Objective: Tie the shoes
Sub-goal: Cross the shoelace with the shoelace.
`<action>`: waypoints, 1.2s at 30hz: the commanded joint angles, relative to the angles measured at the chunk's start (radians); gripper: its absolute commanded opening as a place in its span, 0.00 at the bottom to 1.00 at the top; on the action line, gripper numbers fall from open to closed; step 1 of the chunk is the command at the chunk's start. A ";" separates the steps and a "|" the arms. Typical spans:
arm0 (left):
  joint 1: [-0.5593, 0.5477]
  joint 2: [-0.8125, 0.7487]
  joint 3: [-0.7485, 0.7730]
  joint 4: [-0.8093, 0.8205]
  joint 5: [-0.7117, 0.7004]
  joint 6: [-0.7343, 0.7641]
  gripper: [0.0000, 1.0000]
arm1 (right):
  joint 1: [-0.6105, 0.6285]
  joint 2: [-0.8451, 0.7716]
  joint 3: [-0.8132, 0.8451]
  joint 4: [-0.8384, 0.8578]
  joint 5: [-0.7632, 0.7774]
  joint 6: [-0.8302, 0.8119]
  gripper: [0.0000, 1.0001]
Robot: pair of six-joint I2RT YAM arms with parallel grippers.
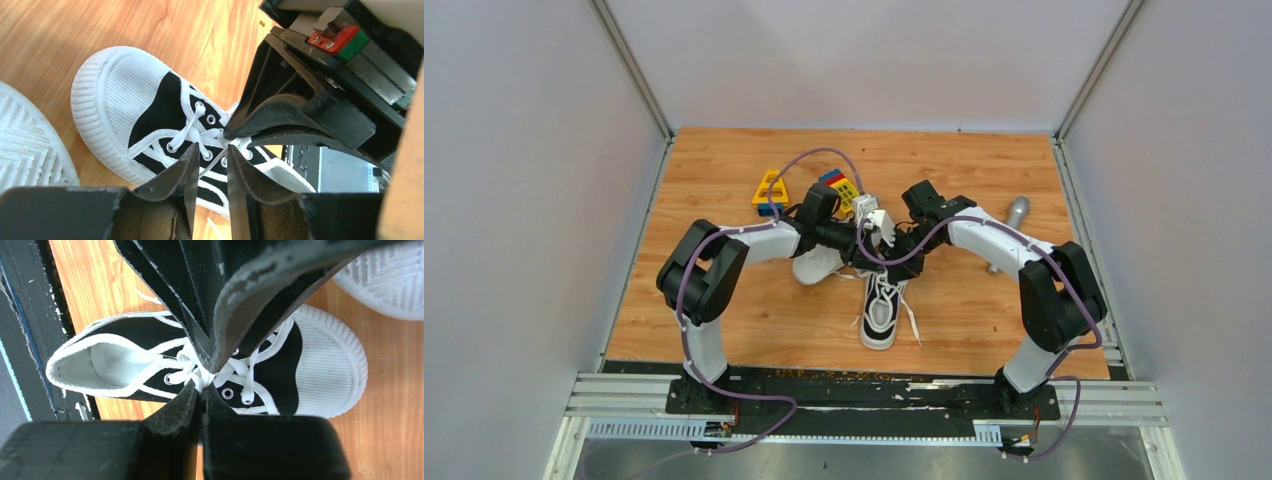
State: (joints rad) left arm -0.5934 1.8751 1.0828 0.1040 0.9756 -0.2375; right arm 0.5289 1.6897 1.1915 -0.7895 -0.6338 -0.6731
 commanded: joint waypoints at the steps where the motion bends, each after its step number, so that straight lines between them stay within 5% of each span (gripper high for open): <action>1: -0.048 -0.062 -0.020 0.051 0.012 0.030 0.35 | 0.006 -0.002 0.030 0.016 0.014 0.063 0.00; 4: -0.044 -0.063 -0.067 0.175 0.046 -0.041 0.37 | 0.005 0.010 0.042 0.005 0.017 0.077 0.00; 9: -0.020 -0.060 -0.231 0.749 0.083 -0.362 0.42 | -0.003 0.006 0.045 0.001 0.001 0.087 0.00; 13: 0.000 -0.042 -0.289 0.961 0.099 -0.463 0.44 | -0.006 0.010 0.045 0.002 0.001 0.082 0.00; 36: 0.087 -0.149 -0.372 0.912 -0.148 -0.229 0.60 | -0.036 0.060 0.107 -0.024 -0.028 0.070 0.00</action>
State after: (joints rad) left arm -0.5278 1.7935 0.7269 1.0115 0.8772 -0.5411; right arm 0.4984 1.7447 1.2522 -0.8143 -0.6304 -0.6098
